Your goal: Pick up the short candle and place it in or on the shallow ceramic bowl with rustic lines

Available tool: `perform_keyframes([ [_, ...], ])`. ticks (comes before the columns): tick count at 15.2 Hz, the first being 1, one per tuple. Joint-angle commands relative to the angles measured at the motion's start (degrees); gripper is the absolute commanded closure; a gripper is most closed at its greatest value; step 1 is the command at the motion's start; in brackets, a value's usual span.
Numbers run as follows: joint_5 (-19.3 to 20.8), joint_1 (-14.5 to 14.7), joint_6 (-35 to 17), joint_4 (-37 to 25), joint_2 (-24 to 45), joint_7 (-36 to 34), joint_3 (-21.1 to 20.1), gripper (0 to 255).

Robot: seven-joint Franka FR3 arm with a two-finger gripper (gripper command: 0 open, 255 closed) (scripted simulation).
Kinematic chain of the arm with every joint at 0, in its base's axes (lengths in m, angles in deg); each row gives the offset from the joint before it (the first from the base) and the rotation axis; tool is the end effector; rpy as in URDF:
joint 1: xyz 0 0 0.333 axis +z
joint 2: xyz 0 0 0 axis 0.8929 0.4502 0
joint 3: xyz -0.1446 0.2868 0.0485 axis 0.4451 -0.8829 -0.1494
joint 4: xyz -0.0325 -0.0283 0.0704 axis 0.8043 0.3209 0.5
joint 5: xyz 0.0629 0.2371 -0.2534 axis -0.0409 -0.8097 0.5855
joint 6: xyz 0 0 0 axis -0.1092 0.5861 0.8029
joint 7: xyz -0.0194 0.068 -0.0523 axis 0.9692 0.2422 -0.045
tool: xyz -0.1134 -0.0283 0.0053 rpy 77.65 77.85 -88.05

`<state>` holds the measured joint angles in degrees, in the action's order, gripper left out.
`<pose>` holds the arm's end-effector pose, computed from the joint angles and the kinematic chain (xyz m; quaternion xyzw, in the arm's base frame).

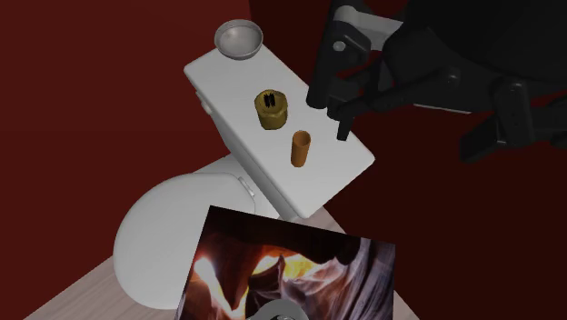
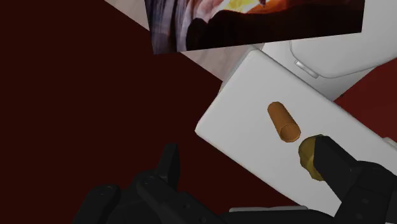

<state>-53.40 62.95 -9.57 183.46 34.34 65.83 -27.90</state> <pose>0.2386 -0.0314 0.6168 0.9990 -0.0190 0.0027 0.0405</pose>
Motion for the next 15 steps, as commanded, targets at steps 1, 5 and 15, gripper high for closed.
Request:
perform_keyframes([
  [1,0.0,0.0,0.0,0.0,0.0,0.0,0.0,0],
  [5,-2.5,0.0,-6.6,4.0,2.9,-5.8,-2.7,0],
  [15,-7.2,0.2,-24.0,8.4,16.2,-19.2,-9.2,0],
])
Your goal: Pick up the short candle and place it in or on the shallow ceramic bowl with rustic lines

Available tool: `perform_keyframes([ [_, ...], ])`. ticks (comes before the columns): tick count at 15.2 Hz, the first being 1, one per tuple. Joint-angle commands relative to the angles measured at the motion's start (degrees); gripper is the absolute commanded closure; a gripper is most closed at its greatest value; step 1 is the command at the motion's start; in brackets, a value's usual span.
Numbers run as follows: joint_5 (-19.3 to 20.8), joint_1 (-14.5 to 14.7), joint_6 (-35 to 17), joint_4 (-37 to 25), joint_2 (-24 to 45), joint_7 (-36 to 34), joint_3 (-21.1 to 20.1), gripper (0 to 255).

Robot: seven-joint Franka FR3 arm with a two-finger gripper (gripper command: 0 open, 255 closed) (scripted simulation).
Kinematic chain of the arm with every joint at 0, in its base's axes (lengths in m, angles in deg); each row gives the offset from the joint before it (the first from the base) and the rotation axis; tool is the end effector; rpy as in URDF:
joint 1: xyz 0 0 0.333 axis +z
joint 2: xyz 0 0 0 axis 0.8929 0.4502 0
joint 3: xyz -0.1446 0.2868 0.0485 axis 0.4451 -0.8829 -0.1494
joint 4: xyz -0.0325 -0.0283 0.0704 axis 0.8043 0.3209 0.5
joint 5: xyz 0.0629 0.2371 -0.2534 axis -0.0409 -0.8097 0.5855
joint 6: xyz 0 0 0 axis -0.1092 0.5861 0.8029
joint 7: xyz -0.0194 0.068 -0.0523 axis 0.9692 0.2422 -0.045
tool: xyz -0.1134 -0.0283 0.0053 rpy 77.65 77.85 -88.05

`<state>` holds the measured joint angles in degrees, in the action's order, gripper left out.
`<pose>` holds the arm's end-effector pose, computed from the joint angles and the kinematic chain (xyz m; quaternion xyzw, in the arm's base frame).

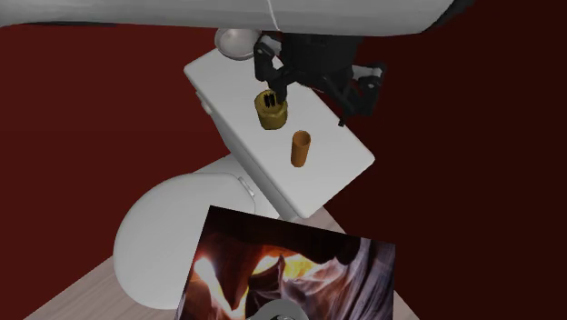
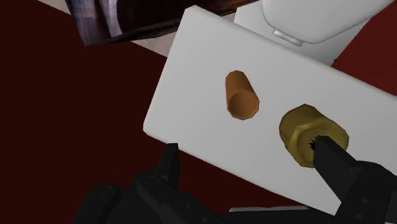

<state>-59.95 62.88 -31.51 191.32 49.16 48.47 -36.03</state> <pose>0.3346 0.0355 0.5144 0.9937 -0.1088 0.0012 0.0260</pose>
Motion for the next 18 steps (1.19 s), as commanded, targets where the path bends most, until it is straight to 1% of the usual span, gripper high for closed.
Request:
perform_keyframes([
  [1,-0.9,0.2,-3.7,0.5,3.2,-3.2,-1.6,0],
  [8,-1.4,-0.1,-14.9,-2.3,17.1,-12.4,-5.5,0],
  [14,0.6,-0.2,-22.5,-8.0,30.4,-20.8,-7.7,0],
  [18,1.2,-0.1,-25.0,-7.3,32.3,-21.4,-7.6,0],
])
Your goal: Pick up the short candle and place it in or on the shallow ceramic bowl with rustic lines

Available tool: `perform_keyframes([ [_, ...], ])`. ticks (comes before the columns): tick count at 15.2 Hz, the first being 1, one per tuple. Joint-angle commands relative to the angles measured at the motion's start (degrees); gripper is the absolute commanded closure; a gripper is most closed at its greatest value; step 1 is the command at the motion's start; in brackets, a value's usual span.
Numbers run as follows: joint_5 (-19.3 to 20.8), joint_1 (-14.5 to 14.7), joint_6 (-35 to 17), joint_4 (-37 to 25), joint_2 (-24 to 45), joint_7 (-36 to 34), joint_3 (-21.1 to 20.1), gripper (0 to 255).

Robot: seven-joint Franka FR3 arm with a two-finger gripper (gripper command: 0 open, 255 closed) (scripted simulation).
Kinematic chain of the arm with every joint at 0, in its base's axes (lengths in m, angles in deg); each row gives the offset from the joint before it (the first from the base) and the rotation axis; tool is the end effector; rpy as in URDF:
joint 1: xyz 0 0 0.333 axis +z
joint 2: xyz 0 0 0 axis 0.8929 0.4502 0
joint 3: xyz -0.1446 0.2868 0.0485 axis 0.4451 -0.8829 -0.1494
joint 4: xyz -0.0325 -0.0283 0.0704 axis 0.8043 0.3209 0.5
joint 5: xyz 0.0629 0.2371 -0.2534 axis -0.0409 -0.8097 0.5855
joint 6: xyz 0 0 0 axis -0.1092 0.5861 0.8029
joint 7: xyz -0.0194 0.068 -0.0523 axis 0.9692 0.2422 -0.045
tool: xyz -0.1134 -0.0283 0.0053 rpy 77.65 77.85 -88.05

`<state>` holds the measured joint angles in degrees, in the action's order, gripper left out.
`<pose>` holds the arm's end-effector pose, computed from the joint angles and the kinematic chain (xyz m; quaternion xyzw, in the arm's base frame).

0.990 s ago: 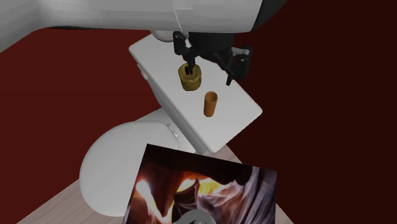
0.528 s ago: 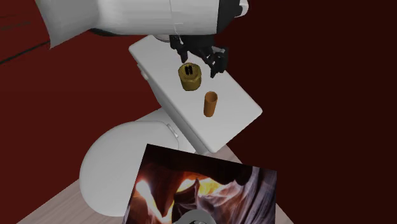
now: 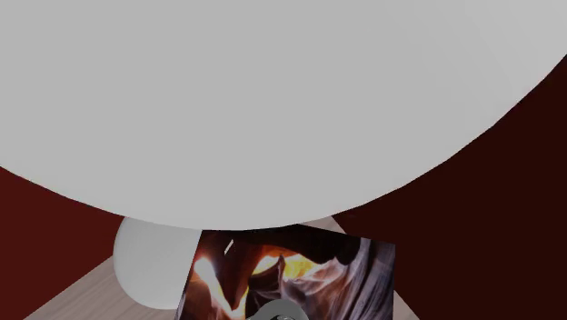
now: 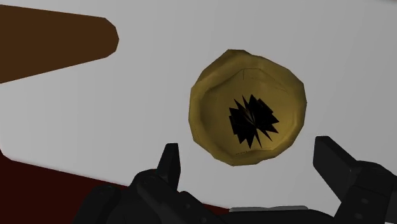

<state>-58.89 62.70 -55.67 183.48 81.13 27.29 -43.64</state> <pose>0.4703 0.1056 0.3795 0.9768 -0.2139 0.0010 0.0075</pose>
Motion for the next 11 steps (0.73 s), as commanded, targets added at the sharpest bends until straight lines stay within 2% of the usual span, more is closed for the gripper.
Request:
perform_keyframes([
  [1,0.3,0.0,-1.6,0.8,0.8,-0.3,0.0,0],
  [4,0.9,0.0,-4.4,1.8,2.6,-0.8,0.0,0],
  [11,0.9,0.0,-4.4,1.8,2.6,-0.8,0.0,0],
])
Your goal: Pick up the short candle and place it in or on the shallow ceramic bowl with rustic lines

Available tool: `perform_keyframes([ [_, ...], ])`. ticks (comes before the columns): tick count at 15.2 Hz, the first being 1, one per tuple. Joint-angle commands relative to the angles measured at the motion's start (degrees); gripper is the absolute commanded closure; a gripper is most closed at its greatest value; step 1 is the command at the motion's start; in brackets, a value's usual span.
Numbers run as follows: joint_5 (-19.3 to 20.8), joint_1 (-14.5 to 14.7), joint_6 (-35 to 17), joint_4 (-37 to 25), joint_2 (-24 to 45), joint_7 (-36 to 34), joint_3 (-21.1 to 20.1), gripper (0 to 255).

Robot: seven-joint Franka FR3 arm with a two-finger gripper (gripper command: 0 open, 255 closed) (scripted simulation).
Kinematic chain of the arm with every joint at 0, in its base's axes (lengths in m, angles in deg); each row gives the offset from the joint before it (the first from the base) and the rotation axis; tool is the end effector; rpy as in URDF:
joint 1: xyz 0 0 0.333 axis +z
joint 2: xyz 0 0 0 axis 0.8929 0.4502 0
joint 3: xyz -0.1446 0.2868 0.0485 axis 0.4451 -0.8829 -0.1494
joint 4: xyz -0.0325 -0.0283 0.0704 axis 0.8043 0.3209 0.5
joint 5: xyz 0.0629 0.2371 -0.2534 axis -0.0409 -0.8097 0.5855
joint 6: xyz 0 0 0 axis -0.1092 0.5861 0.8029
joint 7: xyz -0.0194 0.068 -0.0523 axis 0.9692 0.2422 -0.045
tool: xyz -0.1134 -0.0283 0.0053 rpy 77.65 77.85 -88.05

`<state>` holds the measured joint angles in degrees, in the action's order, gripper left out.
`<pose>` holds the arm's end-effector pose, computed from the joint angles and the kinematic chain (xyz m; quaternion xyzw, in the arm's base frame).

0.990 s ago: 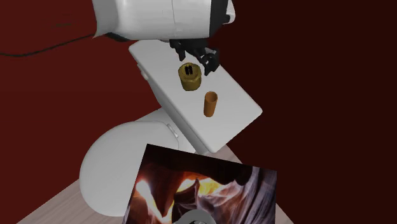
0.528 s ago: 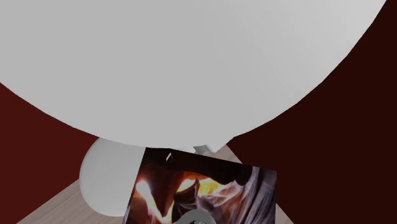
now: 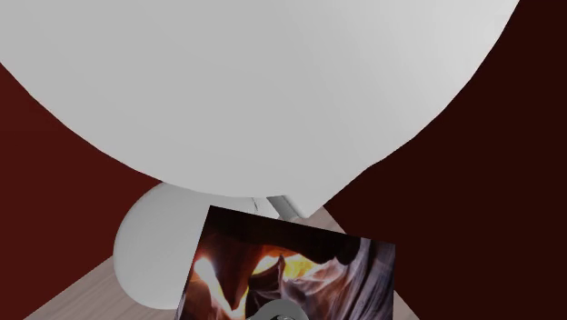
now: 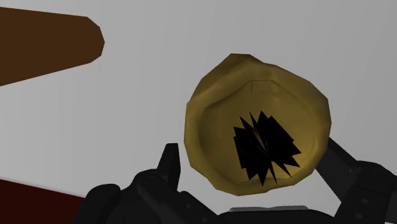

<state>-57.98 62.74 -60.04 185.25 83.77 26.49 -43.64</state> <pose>0.4718 0.1058 0.3523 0.9767 -0.2145 0.0013 0.0072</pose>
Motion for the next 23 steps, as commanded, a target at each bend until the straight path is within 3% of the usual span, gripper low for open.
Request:
perform_keyframes([
  [1,0.0,0.0,0.0,0.0,0.0,0.0,0.0,0],
  [2,0.0,0.0,0.0,0.0,0.0,0.0,0.0,255],
  [11,0.0,0.0,0.0,0.0,0.0,0.0,0.0,255],
  [23,-1.8,-0.1,9.2,-3.8,-5.6,1.4,0.1,255],
])
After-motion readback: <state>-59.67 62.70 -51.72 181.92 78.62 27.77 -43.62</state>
